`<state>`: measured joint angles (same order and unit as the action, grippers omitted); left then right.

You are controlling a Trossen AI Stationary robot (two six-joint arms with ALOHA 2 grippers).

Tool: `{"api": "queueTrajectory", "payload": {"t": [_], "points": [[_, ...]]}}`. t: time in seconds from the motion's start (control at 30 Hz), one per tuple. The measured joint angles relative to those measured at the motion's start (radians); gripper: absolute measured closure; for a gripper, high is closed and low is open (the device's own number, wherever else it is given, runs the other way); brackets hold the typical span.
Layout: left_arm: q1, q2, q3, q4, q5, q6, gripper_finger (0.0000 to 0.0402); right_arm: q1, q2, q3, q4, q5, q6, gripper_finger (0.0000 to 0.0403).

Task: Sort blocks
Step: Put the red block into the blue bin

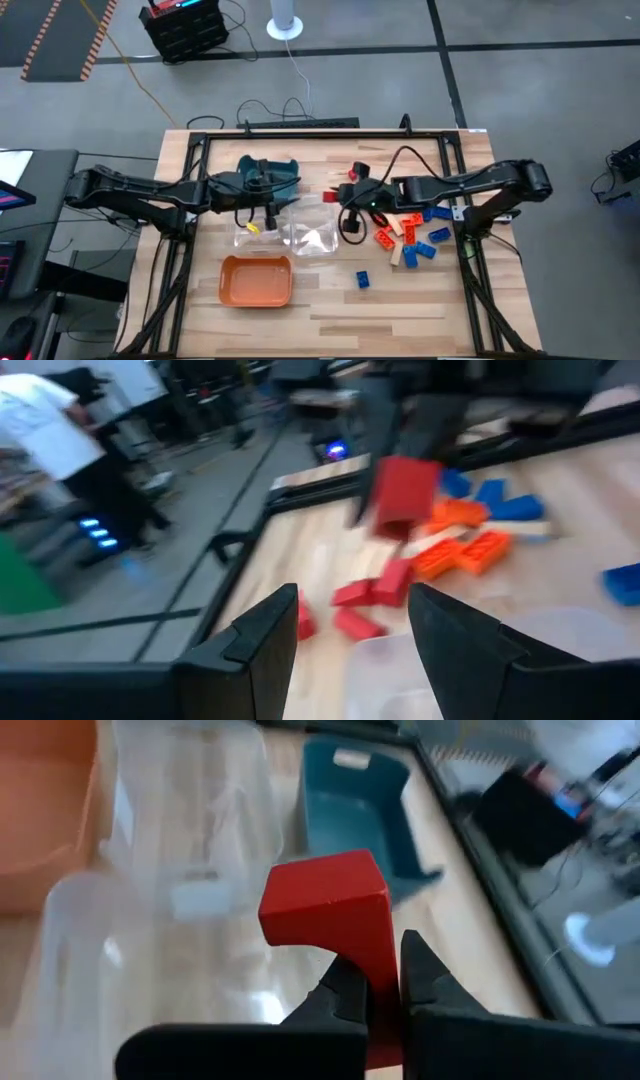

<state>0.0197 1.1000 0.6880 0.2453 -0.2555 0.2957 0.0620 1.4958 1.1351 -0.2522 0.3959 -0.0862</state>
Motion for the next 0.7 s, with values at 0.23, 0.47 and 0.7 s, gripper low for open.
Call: {"api": "queueTrajectory", "payload": {"t": [0.23, 0.47, 0.7], "points": [[-0.013, 0.000, 0.000, -0.001, 0.015, -0.025, 0.0215, -0.006, 0.084, -0.001, 0.156, 0.000, -0.081, 0.0396], [-0.042, 0.000, 0.000, 0.013, 0.011, 0.018, 0.0169, -0.013, 0.096, -0.001, 0.243, 0.000, -0.084, 0.0396], [-0.051, 0.036, 0.000, 0.092, 0.025, 0.111, 0.0119, -0.010, 0.096, -0.001, 0.300, -0.030, -0.106, 0.0396]]}}
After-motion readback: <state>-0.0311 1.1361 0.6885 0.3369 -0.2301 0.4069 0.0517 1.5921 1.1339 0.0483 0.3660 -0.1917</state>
